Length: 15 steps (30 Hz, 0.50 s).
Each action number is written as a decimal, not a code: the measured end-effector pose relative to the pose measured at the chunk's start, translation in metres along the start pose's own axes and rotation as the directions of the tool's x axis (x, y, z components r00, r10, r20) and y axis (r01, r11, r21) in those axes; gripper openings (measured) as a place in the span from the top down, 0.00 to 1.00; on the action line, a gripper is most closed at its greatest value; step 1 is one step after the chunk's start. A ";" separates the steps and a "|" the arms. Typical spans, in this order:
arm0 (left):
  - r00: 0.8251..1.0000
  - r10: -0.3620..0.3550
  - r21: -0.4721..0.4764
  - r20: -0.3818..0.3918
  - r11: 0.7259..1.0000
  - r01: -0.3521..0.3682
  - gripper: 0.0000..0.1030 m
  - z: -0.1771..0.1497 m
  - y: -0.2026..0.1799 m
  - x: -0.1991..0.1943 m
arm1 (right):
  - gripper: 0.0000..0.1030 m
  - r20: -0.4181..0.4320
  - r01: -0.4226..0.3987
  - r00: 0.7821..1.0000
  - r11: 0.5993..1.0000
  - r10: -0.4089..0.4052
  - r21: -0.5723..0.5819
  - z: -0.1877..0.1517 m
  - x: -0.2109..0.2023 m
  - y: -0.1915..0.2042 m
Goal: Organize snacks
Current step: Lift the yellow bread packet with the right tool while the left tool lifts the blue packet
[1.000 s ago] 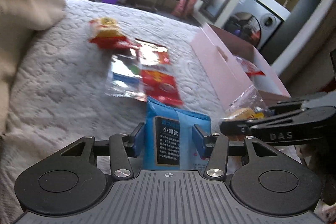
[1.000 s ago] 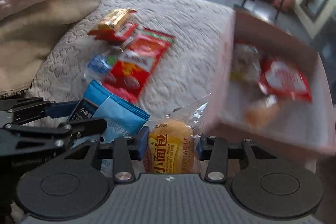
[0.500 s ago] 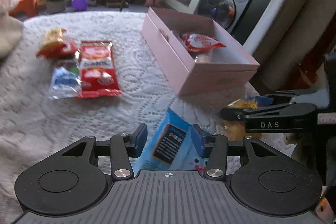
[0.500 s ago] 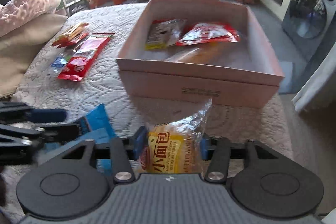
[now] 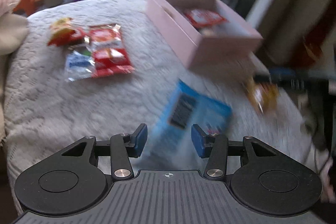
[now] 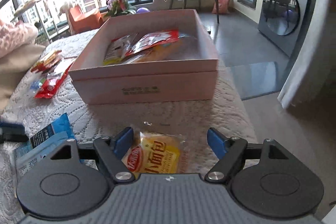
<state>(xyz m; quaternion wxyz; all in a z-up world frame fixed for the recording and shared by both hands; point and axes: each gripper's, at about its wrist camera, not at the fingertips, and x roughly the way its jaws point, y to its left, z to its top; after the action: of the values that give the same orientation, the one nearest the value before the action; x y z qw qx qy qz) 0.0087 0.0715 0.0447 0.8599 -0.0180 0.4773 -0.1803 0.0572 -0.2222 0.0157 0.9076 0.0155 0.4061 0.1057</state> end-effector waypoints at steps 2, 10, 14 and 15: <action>1.000 0.019 0.063 -0.024 0.998 -0.018 0.50 -0.009 -0.014 0.003 | 0.25 0.002 -0.026 1.000 1.000 0.026 0.011 0.000 -0.006 -0.005; 0.998 0.060 0.058 0.009 0.997 -0.060 0.49 -0.016 -0.048 0.014 | 0.25 0.005 -0.077 0.997 0.997 0.077 0.011 -0.008 -0.032 -0.001; 0.997 0.070 0.026 0.043 0.997 -0.072 0.44 -0.013 -0.058 0.023 | 0.25 -0.014 -0.133 0.991 0.990 0.134 0.045 -0.016 -0.047 0.002; 0.996 0.070 0.012 0.052 0.997 -0.071 0.44 -0.012 -0.059 0.025 | 0.25 -0.026 -0.164 0.986 0.985 0.166 0.062 -0.019 -0.049 0.003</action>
<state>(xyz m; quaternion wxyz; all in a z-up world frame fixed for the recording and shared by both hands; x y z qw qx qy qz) -0.0062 0.0095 0.0300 0.8778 0.0000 0.4542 -0.1526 0.0108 -0.2303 0.0392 0.8884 0.0744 0.4205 0.1686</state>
